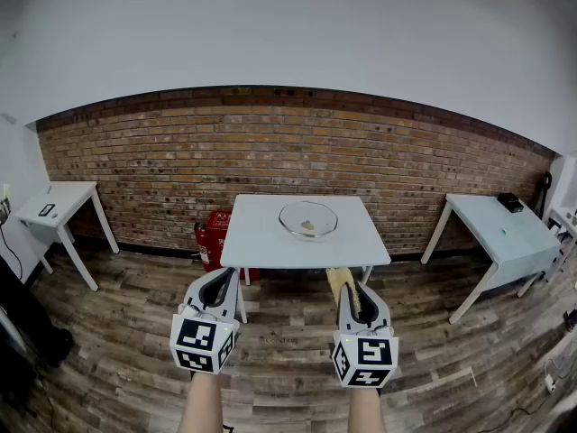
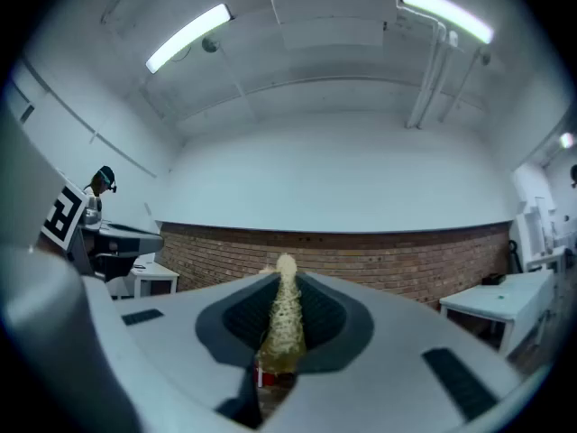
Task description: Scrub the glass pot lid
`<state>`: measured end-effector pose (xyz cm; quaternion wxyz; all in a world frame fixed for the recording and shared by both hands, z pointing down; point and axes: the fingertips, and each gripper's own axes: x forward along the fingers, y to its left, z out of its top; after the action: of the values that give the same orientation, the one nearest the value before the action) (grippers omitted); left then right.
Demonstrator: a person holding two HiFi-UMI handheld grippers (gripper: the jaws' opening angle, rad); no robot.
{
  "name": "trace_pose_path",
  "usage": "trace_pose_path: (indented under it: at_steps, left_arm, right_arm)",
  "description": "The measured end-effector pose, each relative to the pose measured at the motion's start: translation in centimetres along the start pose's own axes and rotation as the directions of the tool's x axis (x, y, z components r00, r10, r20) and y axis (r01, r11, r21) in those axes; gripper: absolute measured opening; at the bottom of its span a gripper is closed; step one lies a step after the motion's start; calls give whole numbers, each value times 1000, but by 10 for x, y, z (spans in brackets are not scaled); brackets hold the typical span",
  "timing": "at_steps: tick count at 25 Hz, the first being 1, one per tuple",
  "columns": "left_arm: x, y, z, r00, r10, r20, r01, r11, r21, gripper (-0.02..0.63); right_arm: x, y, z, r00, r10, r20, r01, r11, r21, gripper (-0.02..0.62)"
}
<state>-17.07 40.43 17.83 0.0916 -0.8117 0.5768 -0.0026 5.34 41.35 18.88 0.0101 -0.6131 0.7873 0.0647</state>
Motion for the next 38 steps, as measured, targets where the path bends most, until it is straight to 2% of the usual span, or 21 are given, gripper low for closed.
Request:
trace_pose_path:
  at_steps: [12, 17, 21, 29, 38]
  left_arm:
    - [2, -3, -2, 1000, -7, -8, 7, 1000, -5, 11]
    - [3, -7, -6, 1000, -10, -18, 10, 1000, -8, 11]
    - [9, -15, -8, 1000, -18, -25, 18, 1000, -7, 11]
    - [24, -46, -7, 999, -30, -35, 30, 1000, -2, 11]
    - [47, -96, -9, 999, -21, -44, 21, 1000, 6, 11]
  right_arm:
    - [1, -3, -2, 1000, 3, -6, -3, 1000, 8, 58]
    - [-4, -9, -1, 1000, -21, 14, 21, 1000, -6, 58]
    - [-3, -19, -3, 1000, -22, 19, 22, 999, 34, 58]
    - [-7, -45, -10, 1000, -10, 13, 9, 1000, 28, 58]
    - [-13, -95, -21, 1000, 16, 14, -17, 999, 41, 58]
